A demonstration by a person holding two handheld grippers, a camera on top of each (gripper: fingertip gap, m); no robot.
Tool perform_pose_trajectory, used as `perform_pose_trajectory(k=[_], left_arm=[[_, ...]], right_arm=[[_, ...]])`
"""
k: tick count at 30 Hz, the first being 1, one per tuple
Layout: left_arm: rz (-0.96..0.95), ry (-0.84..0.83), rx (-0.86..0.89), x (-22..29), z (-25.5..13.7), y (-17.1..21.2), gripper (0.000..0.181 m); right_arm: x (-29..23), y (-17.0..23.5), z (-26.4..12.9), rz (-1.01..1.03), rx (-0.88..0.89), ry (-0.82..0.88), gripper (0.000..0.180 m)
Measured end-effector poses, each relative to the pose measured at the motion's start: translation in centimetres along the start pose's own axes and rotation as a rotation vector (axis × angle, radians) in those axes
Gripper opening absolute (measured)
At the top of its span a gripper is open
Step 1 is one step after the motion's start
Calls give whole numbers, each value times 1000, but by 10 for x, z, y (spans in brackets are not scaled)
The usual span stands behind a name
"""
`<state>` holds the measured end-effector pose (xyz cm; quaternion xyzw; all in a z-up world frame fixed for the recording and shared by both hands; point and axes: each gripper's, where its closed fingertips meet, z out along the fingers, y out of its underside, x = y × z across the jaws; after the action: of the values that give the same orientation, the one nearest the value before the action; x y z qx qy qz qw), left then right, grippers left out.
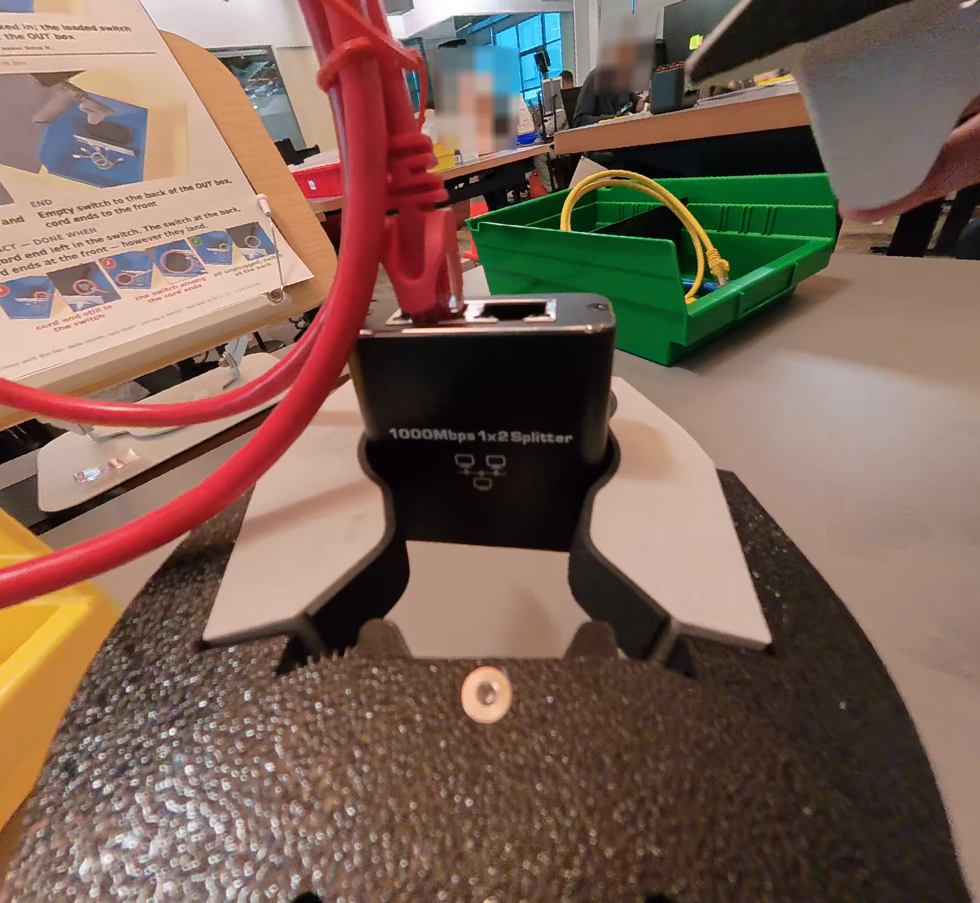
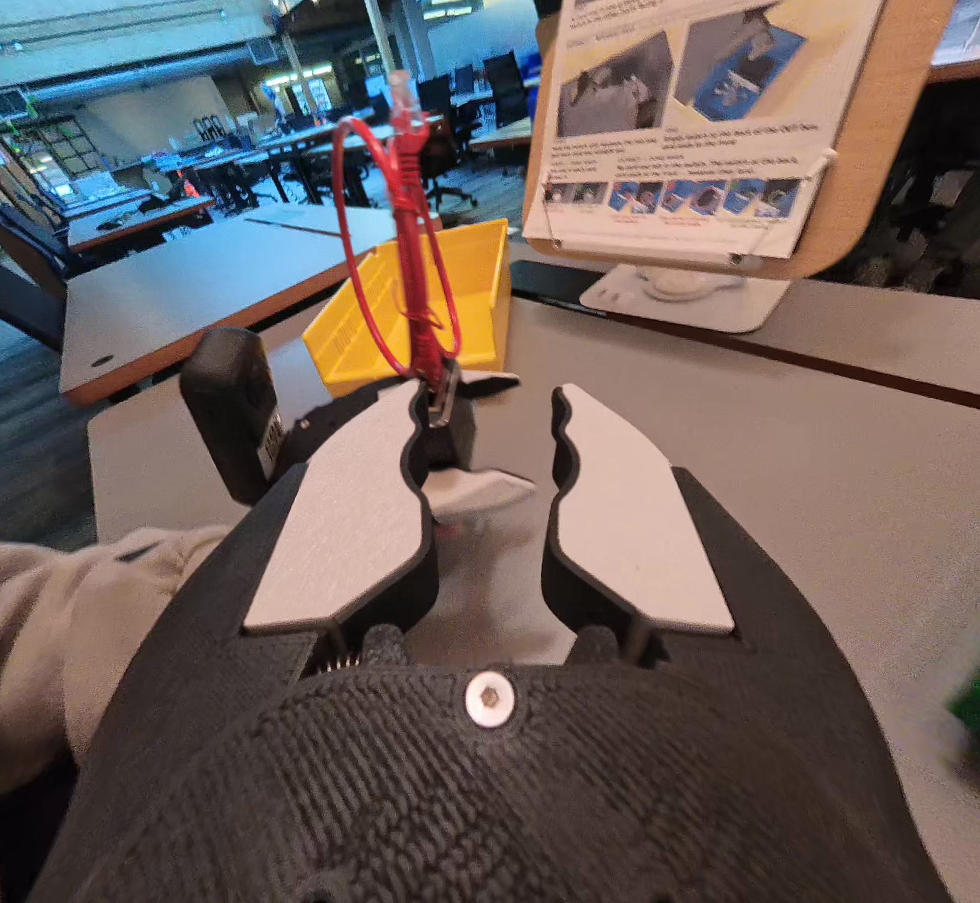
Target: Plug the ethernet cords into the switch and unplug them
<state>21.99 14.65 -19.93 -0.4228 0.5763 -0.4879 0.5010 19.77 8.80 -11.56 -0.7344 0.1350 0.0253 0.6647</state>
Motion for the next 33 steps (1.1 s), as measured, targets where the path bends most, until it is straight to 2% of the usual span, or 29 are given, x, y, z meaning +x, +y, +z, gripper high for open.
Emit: perform_pose_trajectory(k=[4,9,14,16,24,29,33], left_arm=[[10,-8,-4,0,0,1,74],[27,-7,-3,3,0,0,75],[49,-5,6,7,0,-3,75],[56,-6,9,7,0,-4,74],[53,-21,8,5,0,-4,75],[65,-54,3,0,-1,-3,78],[72,-60,1,0,-1,-3,74]], right_arm=[[-18,15,37,-36,-38,68,44],[-26,20,54,-51,-56,84,39],[-31,30,62,-97,-95,106,35],[-32,33,64,-111,-104,112,27],[-33,32,66,-163,-78,133,15],[-34,32,69,-177,-65,144,16],[-34,32,68,-169,-63,137,15]])
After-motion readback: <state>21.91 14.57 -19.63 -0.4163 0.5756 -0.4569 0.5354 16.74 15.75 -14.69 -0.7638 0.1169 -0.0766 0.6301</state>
